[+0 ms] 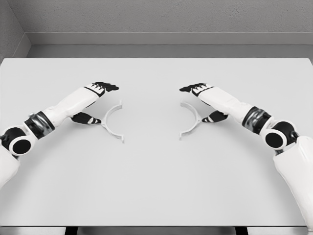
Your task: Assemble PVC drainage pipe clamps
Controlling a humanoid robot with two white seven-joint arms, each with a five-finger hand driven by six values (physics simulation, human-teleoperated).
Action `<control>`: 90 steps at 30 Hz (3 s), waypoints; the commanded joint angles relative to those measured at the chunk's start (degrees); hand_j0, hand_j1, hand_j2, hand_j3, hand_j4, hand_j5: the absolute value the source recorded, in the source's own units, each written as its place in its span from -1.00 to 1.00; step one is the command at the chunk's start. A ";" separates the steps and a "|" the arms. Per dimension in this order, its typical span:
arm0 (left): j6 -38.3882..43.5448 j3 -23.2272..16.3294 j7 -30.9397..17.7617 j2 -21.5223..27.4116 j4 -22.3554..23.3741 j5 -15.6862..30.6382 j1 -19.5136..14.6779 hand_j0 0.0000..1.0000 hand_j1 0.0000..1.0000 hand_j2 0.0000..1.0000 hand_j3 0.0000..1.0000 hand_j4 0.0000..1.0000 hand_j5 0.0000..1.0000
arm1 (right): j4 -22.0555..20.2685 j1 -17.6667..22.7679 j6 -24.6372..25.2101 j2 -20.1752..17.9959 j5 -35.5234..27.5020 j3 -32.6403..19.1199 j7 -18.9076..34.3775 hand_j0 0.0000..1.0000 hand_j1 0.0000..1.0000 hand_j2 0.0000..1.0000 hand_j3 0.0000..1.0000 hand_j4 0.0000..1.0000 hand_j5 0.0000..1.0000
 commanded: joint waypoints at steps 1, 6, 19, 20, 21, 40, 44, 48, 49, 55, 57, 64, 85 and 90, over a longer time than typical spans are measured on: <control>0.03 0.04 0.03 -0.15 -0.09 0.43 0.00 1.00 1.00 1.00 1.00 1.00 1.00 | 0.08 -0.09 0.30 0.51 -0.29 0.31 -0.03 1.00 1.00 1.00 1.00 1.00 1.00; 0.03 0.04 0.03 -0.33 -0.18 0.43 -0.09 1.00 1.00 1.00 1.00 1.00 1.00 | 0.25 -1.05 1.00 1.31 -0.29 1.28 -0.03 1.00 1.00 1.00 1.00 1.00 1.00; 0.03 0.04 0.03 -2.97 -0.80 0.25 0.09 1.00 1.00 1.00 1.00 1.00 1.00 | 4.65 -4.04 1.09 3.77 1.82 1.45 -0.03 1.00 1.00 1.00 1.00 1.00 1.00; 0.03 0.04 0.03 -3.05 -0.80 0.16 0.09 1.00 1.00 1.00 1.00 1.00 1.00 | 4.73 -4.04 1.09 4.12 1.82 1.36 -0.03 1.00 1.00 1.00 1.00 1.00 1.00; 0.03 0.04 0.03 -3.05 -0.97 0.16 0.17 1.00 1.00 1.00 1.00 1.00 1.00 | 5.08 -4.39 1.09 4.56 1.82 1.89 -0.03 1.00 1.00 1.00 1.00 1.00 1.00; 0.03 0.04 -0.06 -6.39 -2.73 -0.80 0.97 1.00 1.00 1.00 1.00 1.00 1.00 | 9.13 -8.61 2.23 7.37 2.44 4.53 -0.20 1.00 1.00 1.00 1.00 1.00 1.00; 0.03 0.04 -0.06 -7.01 -2.73 -0.89 0.97 1.00 1.00 1.00 1.00 1.00 1.00 | 13.17 -10.81 2.23 8.69 2.79 4.53 -0.29 1.00 1.00 1.00 1.00 1.00 1.00; 0.03 -0.05 -0.06 -7.62 -3.35 -2.30 1.05 1.00 1.00 1.00 1.00 1.00 1.00 | 13.26 -11.07 2.23 8.95 2.87 4.62 -0.29 1.00 1.00 1.00 1.00 1.00 1.00; 0.03 -0.05 -0.06 -7.98 -3.43 -2.39 1.41 1.00 1.00 1.00 1.00 1.00 1.00 | 13.35 -11.07 2.23 8.95 2.87 4.62 -0.29 1.00 1.00 1.00 1.00 1.00 1.00; 0.03 -0.05 -0.06 -7.98 -3.96 -2.48 1.58 1.00 1.00 1.00 1.00 1.00 1.00 | 13.00 -11.16 2.23 9.92 2.96 5.41 -0.20 1.00 1.00 1.00 1.00 1.00 1.00; 0.03 -0.05 -0.06 -7.98 -3.87 -2.39 1.67 1.00 1.00 1.00 1.00 1.00 1.00 | 13.00 -11.25 2.23 10.80 2.96 5.49 -0.11 1.00 1.00 1.00 1.00 1.00 1.00; 0.03 0.74 -0.06 -7.27 -3.52 -1.95 1.23 1.00 1.00 1.00 1.00 1.00 1.00 | 12.73 -14.94 4.16 11.15 1.73 -6.80 -0.29 1.00 1.00 1.00 1.00 1.00 1.00; 0.03 0.13 -0.06 -7.71 -0.18 -2.48 -0.44 1.00 1.00 1.00 1.00 1.00 1.00 | -22.07 18.19 -6.84 -14.25 -30.70 -27.90 11.07 1.00 1.00 1.00 1.00 1.00 1.00; 0.03 -0.14 -0.06 -7.80 -0.80 -2.65 0.26 1.00 1.00 1.00 1.00 1.00 1.00 | -21.98 18.28 -6.84 -14.25 -30.70 -27.82 11.07 1.00 1.00 1.00 1.00 1.00 1.00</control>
